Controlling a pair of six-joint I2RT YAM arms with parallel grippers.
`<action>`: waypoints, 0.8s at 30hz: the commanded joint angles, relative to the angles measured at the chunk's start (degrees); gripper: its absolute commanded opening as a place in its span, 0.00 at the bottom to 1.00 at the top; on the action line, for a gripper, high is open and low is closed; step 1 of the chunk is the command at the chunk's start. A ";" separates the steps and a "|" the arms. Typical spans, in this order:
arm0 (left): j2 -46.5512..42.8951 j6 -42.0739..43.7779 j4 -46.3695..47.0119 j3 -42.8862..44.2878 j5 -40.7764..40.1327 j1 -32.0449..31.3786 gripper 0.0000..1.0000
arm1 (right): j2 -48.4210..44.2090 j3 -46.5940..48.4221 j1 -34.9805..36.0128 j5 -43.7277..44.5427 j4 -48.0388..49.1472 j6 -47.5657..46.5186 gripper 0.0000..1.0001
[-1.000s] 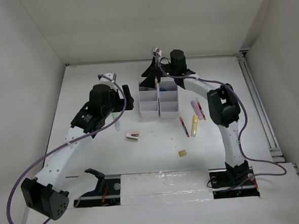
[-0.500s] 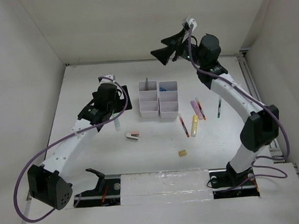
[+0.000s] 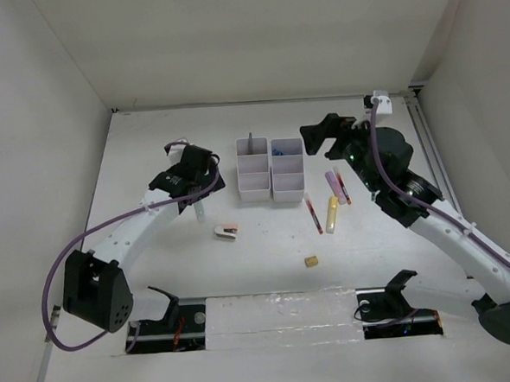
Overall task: Sort the stationery into containers
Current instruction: Pick up the pen from the center of the board.
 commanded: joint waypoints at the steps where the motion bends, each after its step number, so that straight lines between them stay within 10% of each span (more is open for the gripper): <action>1: 0.72 -8.26 -0.04 -2.80 -1.53 0.00 1.00 | -5.22 -0.83 4.06 5.85 -6.74 2.64 1.00; 24: 11.18 -8.09 13.94 -13.62 0.85 5.01 0.90 | -18.70 -11.21 10.13 -4.87 -6.75 2.64 1.00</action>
